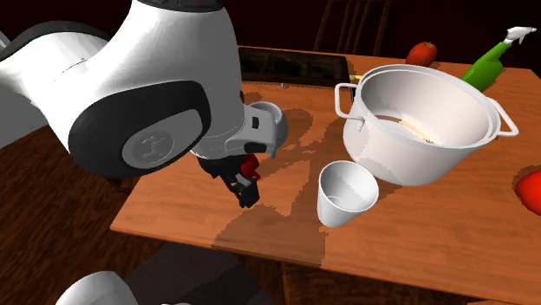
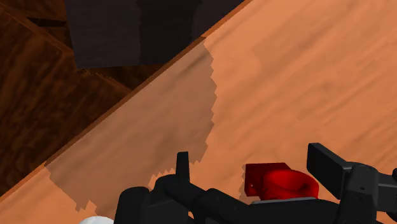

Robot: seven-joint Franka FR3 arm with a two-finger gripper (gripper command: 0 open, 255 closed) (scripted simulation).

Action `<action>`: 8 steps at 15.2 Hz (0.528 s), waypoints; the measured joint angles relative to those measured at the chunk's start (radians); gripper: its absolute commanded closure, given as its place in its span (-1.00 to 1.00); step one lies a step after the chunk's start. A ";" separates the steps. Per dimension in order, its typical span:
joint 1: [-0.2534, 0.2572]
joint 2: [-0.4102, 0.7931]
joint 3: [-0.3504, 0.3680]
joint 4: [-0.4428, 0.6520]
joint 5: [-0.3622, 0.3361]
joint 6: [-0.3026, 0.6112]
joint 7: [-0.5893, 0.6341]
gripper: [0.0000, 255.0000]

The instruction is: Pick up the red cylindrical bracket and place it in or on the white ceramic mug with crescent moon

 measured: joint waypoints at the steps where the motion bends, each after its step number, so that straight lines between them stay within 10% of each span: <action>1: 0.000 0.000 0.000 0.000 0.000 0.000 0.000 -1.00; 8: -0.050 0.214 0.123 0.125 0.044 0.097 0.268 -1.00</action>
